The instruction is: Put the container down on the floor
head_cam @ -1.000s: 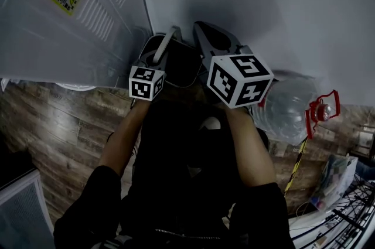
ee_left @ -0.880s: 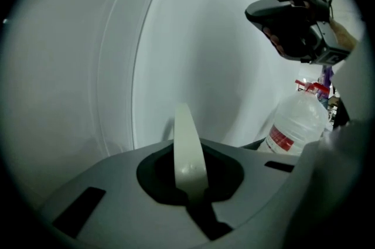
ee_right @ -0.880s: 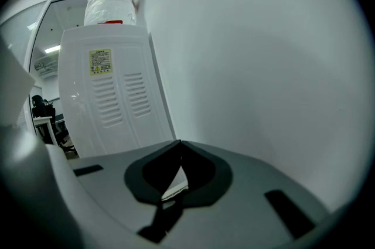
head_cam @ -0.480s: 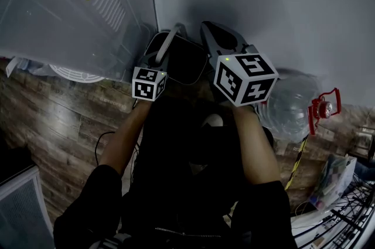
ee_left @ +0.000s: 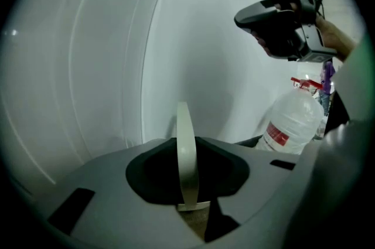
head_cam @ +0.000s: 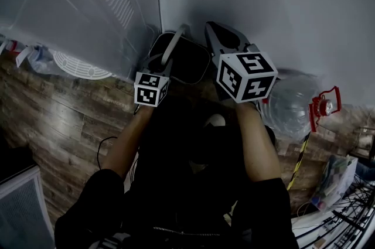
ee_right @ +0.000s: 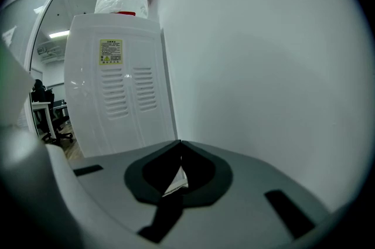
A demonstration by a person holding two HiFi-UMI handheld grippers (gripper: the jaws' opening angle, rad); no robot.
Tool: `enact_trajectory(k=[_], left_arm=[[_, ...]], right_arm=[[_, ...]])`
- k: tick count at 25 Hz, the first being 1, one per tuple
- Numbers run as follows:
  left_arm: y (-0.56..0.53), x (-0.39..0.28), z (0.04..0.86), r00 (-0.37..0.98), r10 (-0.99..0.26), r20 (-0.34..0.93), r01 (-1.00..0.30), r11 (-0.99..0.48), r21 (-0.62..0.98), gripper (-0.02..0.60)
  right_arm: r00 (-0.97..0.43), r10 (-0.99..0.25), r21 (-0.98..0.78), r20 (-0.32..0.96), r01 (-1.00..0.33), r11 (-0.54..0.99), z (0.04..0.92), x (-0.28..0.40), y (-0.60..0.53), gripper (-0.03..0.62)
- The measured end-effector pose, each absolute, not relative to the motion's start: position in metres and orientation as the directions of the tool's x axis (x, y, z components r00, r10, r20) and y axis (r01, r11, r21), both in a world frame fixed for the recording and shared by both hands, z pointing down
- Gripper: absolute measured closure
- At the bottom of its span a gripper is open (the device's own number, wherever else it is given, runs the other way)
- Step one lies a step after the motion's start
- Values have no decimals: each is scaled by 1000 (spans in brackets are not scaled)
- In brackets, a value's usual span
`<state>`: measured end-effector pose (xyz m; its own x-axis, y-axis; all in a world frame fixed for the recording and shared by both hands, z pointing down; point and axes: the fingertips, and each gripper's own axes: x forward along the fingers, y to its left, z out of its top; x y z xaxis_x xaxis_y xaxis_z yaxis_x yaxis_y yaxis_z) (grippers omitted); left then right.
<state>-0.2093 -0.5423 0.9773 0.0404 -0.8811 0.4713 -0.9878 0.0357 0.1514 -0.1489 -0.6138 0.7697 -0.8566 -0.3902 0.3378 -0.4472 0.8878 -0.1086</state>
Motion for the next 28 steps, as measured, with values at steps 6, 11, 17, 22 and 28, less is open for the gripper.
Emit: enact_trajectory(k=[6,11,17,22,28], left_arm=[[-529,-215,963,5,-896,445,-994,44,99,486],[-525,-215,924,-27,-934,357,-999,37,23,488],[-528,-209,905,-13,-946,323,-1000,15,5,563],[-533,-206,903,-19,-942,334,-1000,15,-14,568],[-539,-205,895,-17,-950,312,-1000,17,-2,568]], right_arm=[[-857,-388,-109,340,-446,888,771,-155,-613,583],[-862,-374,-106,342,-431,896,773,-163,-611,583],[-874,-364,-101,323,-414,905,768,-169,-609,583],[-882,-359,-80,306,-400,913,762,-167,-608,583],[-880,-396,-39,263,-420,907,749,-152,-613,583]])
